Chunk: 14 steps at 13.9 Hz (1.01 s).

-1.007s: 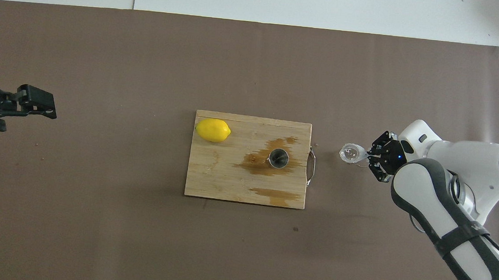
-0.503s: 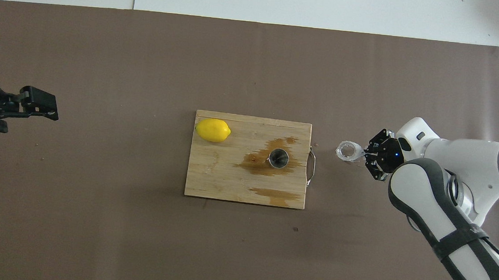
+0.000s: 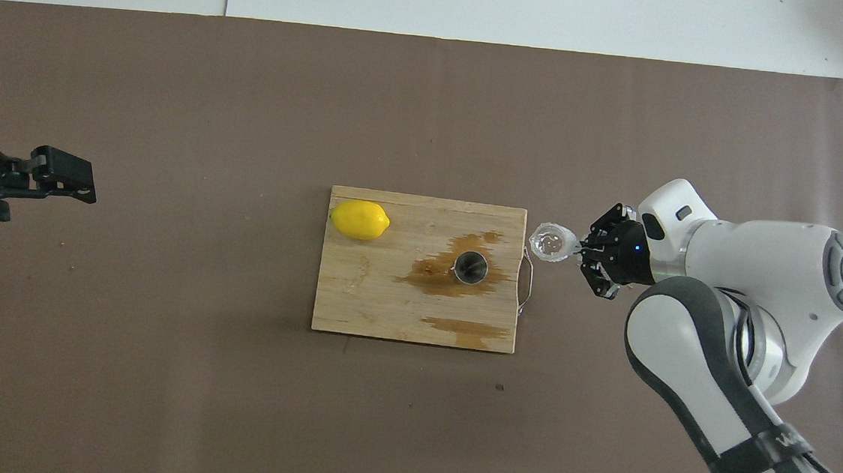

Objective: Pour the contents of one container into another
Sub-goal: 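Lift the glass cup and move it over the metal cup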

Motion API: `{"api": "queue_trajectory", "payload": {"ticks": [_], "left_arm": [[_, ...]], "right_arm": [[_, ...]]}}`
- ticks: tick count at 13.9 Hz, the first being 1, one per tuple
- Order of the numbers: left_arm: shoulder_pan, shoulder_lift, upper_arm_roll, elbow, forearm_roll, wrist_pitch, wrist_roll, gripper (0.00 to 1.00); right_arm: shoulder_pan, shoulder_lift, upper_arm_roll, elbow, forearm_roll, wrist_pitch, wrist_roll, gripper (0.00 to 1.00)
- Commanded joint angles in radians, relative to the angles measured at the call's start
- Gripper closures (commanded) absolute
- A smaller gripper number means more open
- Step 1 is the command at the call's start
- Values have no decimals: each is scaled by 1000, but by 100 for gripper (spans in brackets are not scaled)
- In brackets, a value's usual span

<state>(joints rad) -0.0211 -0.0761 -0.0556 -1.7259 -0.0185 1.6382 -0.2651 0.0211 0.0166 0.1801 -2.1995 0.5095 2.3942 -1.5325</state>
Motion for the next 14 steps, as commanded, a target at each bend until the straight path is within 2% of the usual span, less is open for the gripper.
{"api": "queue_trajectory", "payload": {"ticks": [1, 5, 7, 14], "left_arm": [[76, 6, -68, 37, 15, -24, 127, 0], [79, 16, -86, 100, 25, -84, 144, 0], [90, 16, -95, 100, 23, -84, 258, 0], [92, 12, -70, 101, 8, -80, 285, 0]], "right_arm": [[35, -17, 4, 53, -119, -70, 168, 100], [112, -18, 4, 110, -311, -130, 380, 100], [158, -20, 2, 112, -391, -130, 454, 100], [233, -33, 4, 112, -548, -133, 473, 100]]}}
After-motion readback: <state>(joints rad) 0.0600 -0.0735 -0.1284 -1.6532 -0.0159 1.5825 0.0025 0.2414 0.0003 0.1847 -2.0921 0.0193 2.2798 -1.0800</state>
